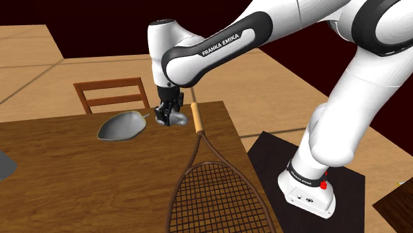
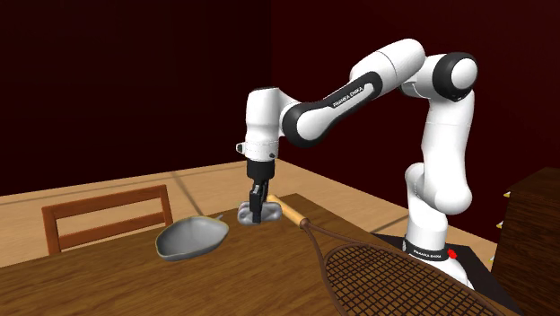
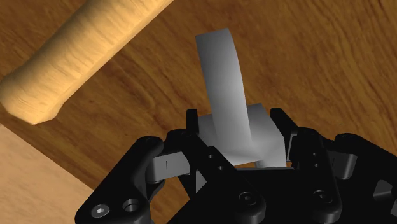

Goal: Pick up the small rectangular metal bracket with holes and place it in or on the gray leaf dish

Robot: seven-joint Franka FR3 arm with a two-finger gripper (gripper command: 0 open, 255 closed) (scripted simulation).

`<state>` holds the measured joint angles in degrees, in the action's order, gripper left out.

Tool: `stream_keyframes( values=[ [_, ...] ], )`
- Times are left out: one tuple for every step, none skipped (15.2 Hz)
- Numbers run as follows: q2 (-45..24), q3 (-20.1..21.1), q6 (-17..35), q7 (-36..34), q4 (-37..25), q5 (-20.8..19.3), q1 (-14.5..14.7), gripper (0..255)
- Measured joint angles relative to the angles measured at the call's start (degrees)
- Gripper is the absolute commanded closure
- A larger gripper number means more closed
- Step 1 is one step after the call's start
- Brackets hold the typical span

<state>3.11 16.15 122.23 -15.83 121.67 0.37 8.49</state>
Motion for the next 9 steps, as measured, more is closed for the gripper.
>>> stream_keyframes(
  values=[
    [0.17,0.02,-0.78,-0.03,-0.62,0.04,0.03,255],
    [0.38,-0.01,-1.58,0.05,-1.21,0.12,0.01,255],
    [0.62,-0.01,-2.37,0.08,-1.77,0.19,0.02,255],
    [0.95,-0.03,-3.09,0.13,-2.17,0.29,0.02,255],
    [1.24,-0.06,-3.87,0.21,-2.67,0.38,0.01,255],
    [1.46,-0.12,-4.52,0.35,-3.12,0.44,-0.03,255],
    [1.45,-0.15,-5.24,0.37,-3.85,0.43,-0.06,255],
    [1.68,-0.12,-6.17,0.32,-4.55,0.5,-0.02,255],
    [1.82,-0.14,-7.01,0.37,-5.27,0.54,-0.03,255]
  ],
)
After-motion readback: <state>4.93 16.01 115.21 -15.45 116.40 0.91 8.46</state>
